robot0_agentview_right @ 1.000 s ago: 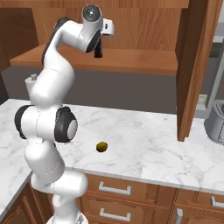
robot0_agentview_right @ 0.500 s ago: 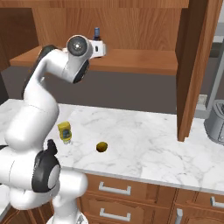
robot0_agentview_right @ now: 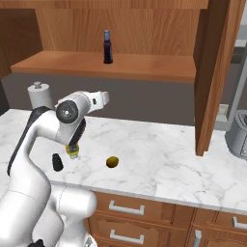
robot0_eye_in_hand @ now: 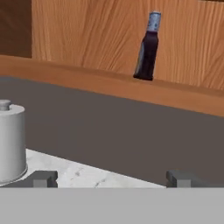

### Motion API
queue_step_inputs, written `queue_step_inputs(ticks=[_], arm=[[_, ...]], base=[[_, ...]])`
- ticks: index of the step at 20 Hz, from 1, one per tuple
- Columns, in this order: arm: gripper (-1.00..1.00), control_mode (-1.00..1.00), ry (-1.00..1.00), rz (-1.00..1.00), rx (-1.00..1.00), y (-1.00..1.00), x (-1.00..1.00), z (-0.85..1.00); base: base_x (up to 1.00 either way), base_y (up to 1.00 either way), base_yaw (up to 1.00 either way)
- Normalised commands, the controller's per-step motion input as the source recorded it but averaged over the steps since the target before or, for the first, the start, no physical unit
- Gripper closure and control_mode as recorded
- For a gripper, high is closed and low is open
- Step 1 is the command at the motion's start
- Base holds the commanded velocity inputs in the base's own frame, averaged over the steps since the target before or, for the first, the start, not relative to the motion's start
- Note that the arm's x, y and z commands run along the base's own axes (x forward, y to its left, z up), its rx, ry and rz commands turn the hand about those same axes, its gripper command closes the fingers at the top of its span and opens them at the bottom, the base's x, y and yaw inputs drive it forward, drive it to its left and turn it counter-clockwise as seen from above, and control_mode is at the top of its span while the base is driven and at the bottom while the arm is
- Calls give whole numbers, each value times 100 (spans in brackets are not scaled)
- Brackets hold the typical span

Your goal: There are various items on the counter. Only move the condiments/shakers into the cabinet.

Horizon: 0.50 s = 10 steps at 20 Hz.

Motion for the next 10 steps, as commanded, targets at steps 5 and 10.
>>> queue_step_inputs(ticks=[5, 10], arm=[[-100, -100, 18, 0, -10, 24, -54, -57], [-100, -100, 22, 1, -3, 18, 0, -20]], base=[[0, 0, 0], [0, 0, 0]])
